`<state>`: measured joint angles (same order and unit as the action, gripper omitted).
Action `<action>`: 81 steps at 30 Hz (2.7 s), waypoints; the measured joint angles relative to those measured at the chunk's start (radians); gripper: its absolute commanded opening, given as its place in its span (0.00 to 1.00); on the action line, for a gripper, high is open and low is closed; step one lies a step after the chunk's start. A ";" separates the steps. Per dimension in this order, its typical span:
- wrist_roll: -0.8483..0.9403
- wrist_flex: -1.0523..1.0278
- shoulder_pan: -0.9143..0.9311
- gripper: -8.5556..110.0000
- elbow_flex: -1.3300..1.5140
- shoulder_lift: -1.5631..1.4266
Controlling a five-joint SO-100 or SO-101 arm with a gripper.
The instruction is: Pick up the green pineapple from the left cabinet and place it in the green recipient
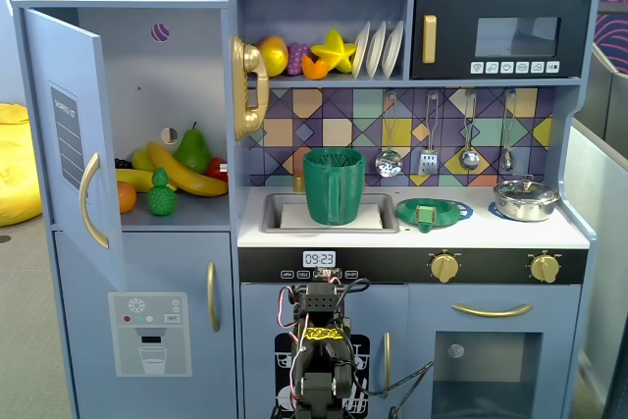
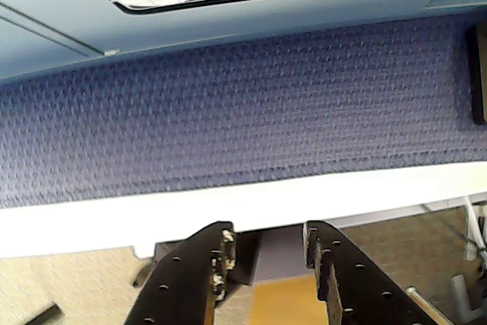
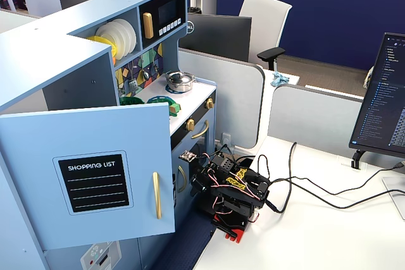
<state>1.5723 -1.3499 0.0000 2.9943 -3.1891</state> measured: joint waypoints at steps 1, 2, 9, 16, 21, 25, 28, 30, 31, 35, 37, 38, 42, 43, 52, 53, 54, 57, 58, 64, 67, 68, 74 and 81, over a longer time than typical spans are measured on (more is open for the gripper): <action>0.006 0.000 -0.015 0.07 0.000 0.000; 0.011 0.006 -0.044 0.07 0.000 0.002; 0.103 0.463 -0.353 0.07 -0.078 0.212; 0.230 0.864 -0.598 0.07 -0.387 0.495; 0.170 1.124 -0.647 0.11 -0.561 0.686; 0.110 1.224 -0.667 0.18 -0.692 0.804; 0.069 1.252 -0.684 0.26 -0.752 0.857; 0.041 1.261 -0.690 0.29 -0.775 0.879; 0.029 1.261 -0.693 0.31 -0.782 0.885; 0.006 1.279 -0.710 0.35 -0.788 0.905; -0.002 1.301 -0.716 0.34 -0.792 0.920; -0.002 1.319 -0.716 0.34 -0.793 0.934; -0.002 1.428 -0.716 0.34 -0.834 1.023; -0.002 1.466 -0.716 0.34 -0.844 1.052; 0.080 1.660 -0.739 0.34 -0.862 1.203; 0.097 1.671 -0.744 0.34 -0.862 1.215; 0.109 1.677 -0.747 0.35 -0.862 1.229; 0.135 1.686 -0.750 0.35 -0.884 1.269; 0.141 1.687 -0.750 0.35 -0.897 1.282; 0.144 1.729 -0.750 0.35 -0.982 1.384; 0.135 1.743 -0.747 0.35 -1.019 1.431; 0.130 1.747 -0.746 0.35 -1.029 1.447; 0.127 1.776 -0.698 0.35 -1.085 1.531; 0.123 1.787 -0.693 0.35 -1.154 1.595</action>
<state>1.6950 0.4372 -0.6934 1.8408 -1.5938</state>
